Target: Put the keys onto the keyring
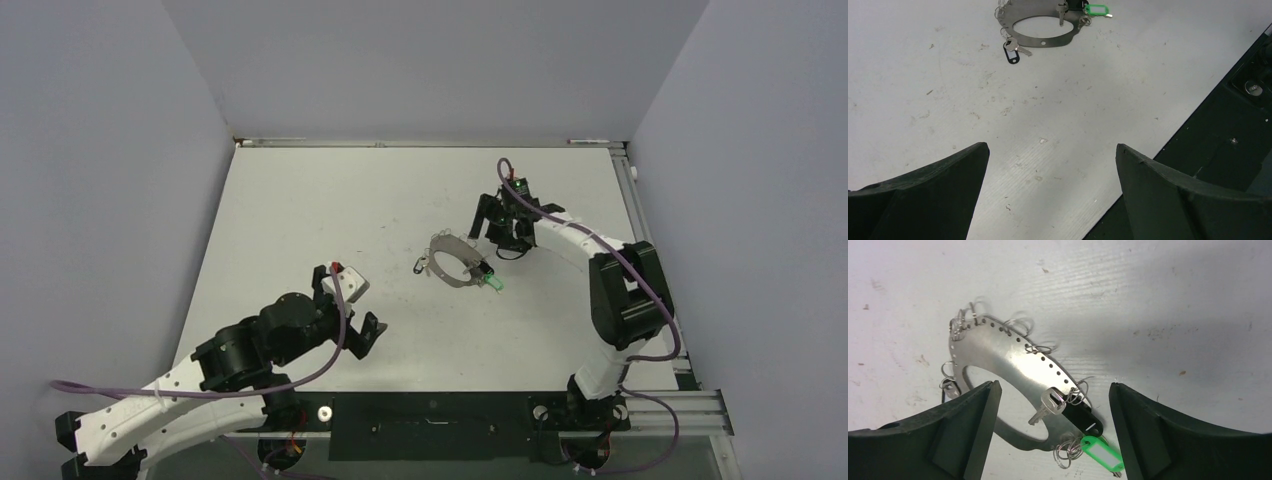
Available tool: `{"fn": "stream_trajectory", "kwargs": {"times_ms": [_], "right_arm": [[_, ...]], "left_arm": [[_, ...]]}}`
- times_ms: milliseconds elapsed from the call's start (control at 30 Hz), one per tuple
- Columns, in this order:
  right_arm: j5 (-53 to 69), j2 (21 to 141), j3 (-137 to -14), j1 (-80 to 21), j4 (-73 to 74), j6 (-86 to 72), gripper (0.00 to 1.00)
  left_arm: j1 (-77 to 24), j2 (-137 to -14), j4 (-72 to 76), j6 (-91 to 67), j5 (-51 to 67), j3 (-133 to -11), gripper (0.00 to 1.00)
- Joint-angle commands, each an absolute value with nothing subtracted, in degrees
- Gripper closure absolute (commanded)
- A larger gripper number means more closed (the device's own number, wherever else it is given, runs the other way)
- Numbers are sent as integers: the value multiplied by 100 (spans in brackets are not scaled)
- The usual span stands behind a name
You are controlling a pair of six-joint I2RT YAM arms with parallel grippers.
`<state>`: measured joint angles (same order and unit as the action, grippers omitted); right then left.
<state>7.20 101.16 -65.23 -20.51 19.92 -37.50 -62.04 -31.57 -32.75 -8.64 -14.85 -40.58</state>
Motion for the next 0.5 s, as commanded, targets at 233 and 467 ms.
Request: {"fn": "stream_trajectory", "kwargs": {"times_ms": [233, 467], "right_arm": [[-252, 7603, -5517, -2310, 879, -2338, 16], [-352, 6240, -4552, -2328, 188, -2347, 15]], "left_arm": [[-5520, -2861, -2690, -1020, -1058, -3922, 4], [-5033, -2841, -2481, -972, -682, -3791, 4]]}}
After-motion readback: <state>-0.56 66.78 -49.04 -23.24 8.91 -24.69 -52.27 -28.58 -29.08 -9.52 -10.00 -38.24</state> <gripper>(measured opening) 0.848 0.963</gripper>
